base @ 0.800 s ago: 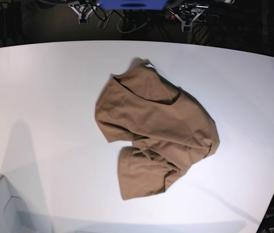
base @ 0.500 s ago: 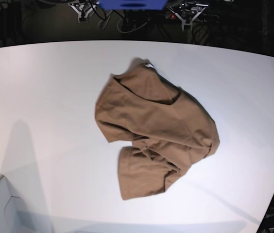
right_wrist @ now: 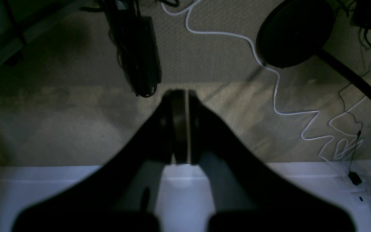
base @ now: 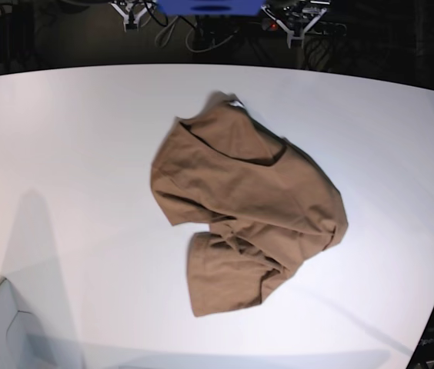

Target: Layout the t-shirt on the table in an organized manner, then fold the t-shirt properly

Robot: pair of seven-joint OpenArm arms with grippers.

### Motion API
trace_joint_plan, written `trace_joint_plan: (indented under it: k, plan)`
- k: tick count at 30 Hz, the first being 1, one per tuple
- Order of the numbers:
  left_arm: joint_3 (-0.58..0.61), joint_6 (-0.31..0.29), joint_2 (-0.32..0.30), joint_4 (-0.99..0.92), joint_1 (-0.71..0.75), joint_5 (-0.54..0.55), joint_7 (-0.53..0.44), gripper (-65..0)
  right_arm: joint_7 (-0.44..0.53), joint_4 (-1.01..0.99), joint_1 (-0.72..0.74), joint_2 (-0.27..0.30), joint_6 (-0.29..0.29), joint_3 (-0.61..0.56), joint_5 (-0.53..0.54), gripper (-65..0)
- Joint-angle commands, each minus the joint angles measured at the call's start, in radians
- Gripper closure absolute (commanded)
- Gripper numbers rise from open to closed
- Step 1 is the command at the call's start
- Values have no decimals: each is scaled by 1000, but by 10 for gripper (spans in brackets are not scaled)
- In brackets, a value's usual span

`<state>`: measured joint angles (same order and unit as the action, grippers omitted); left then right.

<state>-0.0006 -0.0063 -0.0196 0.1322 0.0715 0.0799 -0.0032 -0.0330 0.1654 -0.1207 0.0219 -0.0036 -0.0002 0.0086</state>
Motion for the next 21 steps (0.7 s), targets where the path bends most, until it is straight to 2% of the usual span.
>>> trace_joint_plan:
  k: [1, 3, 5, 13, 15, 21]
  plan:
    - [-3, 4, -4, 10, 26, 4, -5, 0, 5, 16, -15, 0, 9, -1, 4, 0]
    - [-5, 4, -23, 65, 58, 5, -7, 0, 8, 89, -70, 5, 9, -4, 4, 0]
    - [-5, 2, -38, 183, 136, 7, -7, 0, 34, 244, -168, 8, 9, -5, 4, 0]
    - [-6, 2, -90, 801, 523, 7, 4, 0, 106, 891, -554, 57, 9, 2, 4, 0]
    - [-6, 9, -122, 956, 607, 7, 4, 0, 100, 1031, -615, 71, 9, 2, 6, 0]
    - [-8, 10, -164, 1292, 775, 7, 4, 0, 94, 1334, -732, 97, 9, 2, 6, 0]
